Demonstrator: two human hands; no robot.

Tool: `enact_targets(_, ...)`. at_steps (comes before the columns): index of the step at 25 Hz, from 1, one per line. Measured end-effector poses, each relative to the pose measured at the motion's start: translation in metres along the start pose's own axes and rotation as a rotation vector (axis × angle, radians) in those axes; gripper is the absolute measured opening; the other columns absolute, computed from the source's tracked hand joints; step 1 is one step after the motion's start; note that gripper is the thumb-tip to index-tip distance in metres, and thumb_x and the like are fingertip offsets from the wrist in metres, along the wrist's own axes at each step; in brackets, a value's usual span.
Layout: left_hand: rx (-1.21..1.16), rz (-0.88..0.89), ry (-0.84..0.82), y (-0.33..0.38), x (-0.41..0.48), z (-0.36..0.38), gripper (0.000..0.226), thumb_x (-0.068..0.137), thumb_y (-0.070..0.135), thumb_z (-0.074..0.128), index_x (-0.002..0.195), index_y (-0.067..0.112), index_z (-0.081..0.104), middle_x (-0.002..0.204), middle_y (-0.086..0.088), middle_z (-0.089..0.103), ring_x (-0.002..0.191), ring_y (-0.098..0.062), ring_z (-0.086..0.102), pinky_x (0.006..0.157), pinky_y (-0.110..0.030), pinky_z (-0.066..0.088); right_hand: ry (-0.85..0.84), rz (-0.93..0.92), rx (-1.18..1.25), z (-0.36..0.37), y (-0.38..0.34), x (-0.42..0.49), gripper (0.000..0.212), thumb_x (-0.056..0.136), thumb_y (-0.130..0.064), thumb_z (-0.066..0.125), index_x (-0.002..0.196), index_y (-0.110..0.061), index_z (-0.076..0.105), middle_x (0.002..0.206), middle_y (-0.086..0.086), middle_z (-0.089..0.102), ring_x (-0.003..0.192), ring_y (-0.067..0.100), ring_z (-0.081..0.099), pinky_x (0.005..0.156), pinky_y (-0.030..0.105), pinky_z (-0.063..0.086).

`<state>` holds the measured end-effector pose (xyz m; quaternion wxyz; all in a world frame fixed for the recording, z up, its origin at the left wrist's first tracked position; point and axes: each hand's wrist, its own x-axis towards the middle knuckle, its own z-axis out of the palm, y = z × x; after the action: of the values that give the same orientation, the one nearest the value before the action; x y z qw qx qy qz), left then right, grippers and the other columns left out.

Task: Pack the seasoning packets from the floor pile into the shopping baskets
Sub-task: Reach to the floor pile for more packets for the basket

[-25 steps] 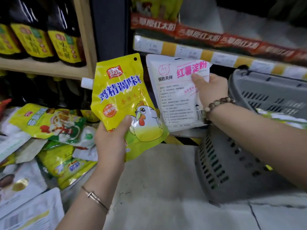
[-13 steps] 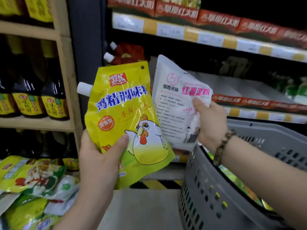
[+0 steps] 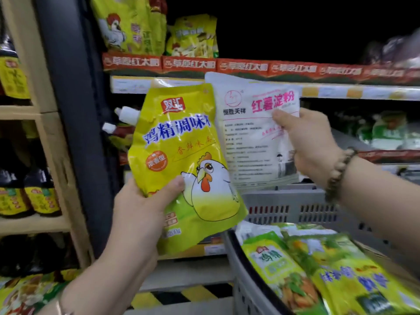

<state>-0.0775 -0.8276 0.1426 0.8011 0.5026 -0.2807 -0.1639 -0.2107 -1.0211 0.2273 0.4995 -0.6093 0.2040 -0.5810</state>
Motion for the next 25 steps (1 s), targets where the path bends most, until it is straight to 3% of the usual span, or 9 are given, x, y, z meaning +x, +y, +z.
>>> enact_targets(7,0.063,-0.296,-0.225,-0.046,-0.005,0.129,0.019,0.075,0.005,0.073,0.093,0.013,0.070,0.081,-0.008,0.075,0.066,-0.027,0.072,0.055,-0.040,0.059,0.156,0.072,-0.394,-0.169,0.008,0.030,0.016,0.088,-0.009,0.060,0.077,0.001,0.066,0.061,-0.001,0.070,0.055,0.013,0.067,0.047,0.022,0.052)
enact_targets(9,0.111,-0.358,-0.274,-0.066,-0.009,0.159,0.015,0.079,0.004,0.071,0.091,0.014,0.069,0.079,-0.007,0.075,0.065,-0.027,0.072,0.057,-0.040,0.059,0.178,0.156,-0.508,-0.209,0.024,0.034,0.025,0.088,-0.009,0.061,0.084,0.015,0.061,0.076,0.019,0.070,0.065,0.030,0.067,0.059,0.039,0.058)
enact_targets(13,0.250,-0.447,-0.306,-0.110,-0.017,0.204,0.015,0.083,0.005,0.069,0.090,0.017,0.064,0.084,-0.009,0.074,0.070,-0.029,0.071,0.061,-0.038,0.058,0.202,0.396,-0.595,-0.267,0.061,0.043,0.026,0.087,-0.008,0.062,0.102,0.013,0.061,0.096,0.025,0.064,0.081,0.029,0.061,0.072,0.037,0.049)
enact_targets(15,0.321,-0.485,-0.322,-0.130,-0.022,0.218,0.013,0.084,0.004,0.068,0.090,0.014,0.064,0.087,-0.012,0.072,0.074,-0.031,0.069,0.068,-0.042,0.057,0.170,0.508,-0.638,-0.284,0.085,0.046,0.028,0.087,-0.007,0.062,0.103,0.016,0.058,0.080,0.017,0.055,0.070,0.026,0.052,0.062,0.033,0.041)
enact_targets(17,0.367,-0.542,-0.301,-0.146,-0.022,0.228,0.012,0.085,0.003,0.067,0.080,0.012,0.062,0.078,-0.010,0.069,0.067,-0.027,0.066,0.063,-0.036,0.055,0.149,0.585,-0.735,-0.293,0.109,0.048,0.021,0.088,-0.006,0.061,0.078,0.012,0.058,0.060,0.009,0.039,0.053,0.019,0.038,0.052,0.029,0.029)
enact_targets(19,0.446,-0.596,-0.253,-0.159,-0.019,0.235,0.018,0.086,0.003,0.067,0.072,0.010,0.057,0.071,-0.010,0.063,0.063,-0.026,0.060,0.062,-0.032,0.050,0.118,0.608,-0.819,-0.296,0.135,0.052,0.031,0.090,-0.006,0.056,0.098,0.024,0.055,0.056,0.009,0.042,0.051,0.022,0.039,0.052,0.033,0.029)
enact_targets(21,0.527,-0.632,-0.235,-0.168,-0.016,0.240,0.019,0.086,0.005,0.067,0.072,0.009,0.055,0.074,-0.012,0.062,0.066,-0.028,0.059,0.062,-0.033,0.049,0.125,0.599,-0.789,-0.296,0.152,0.052,0.041,0.090,-0.010,0.057,0.115,0.021,0.048,0.079,0.020,0.061,0.074,0.034,0.058,0.062,0.040,0.041)
enact_targets(23,0.588,-0.647,-0.241,-0.175,-0.014,0.244,0.015,0.085,0.007,0.069,0.077,0.009,0.057,0.083,-0.016,0.065,0.076,-0.032,0.063,0.067,-0.036,0.052,0.103,0.554,-0.915,-0.296,0.167,0.052,0.020,0.089,-0.015,0.058,0.074,0.000,0.057,0.070,0.012,0.055,0.072,0.028,0.055,0.058,0.030,0.039)
enact_targets(25,0.689,-0.609,-0.288,-0.178,-0.012,0.246,0.018,0.081,0.010,0.073,0.089,0.008,0.057,0.099,-0.019,0.064,0.086,-0.034,0.062,0.076,-0.039,0.052,-0.077,0.567,-1.176,-0.299,0.179,0.052,0.040,0.090,-0.018,0.053,0.055,-0.012,0.035,0.056,0.004,0.039,0.058,0.020,0.044,0.047,0.026,0.027)
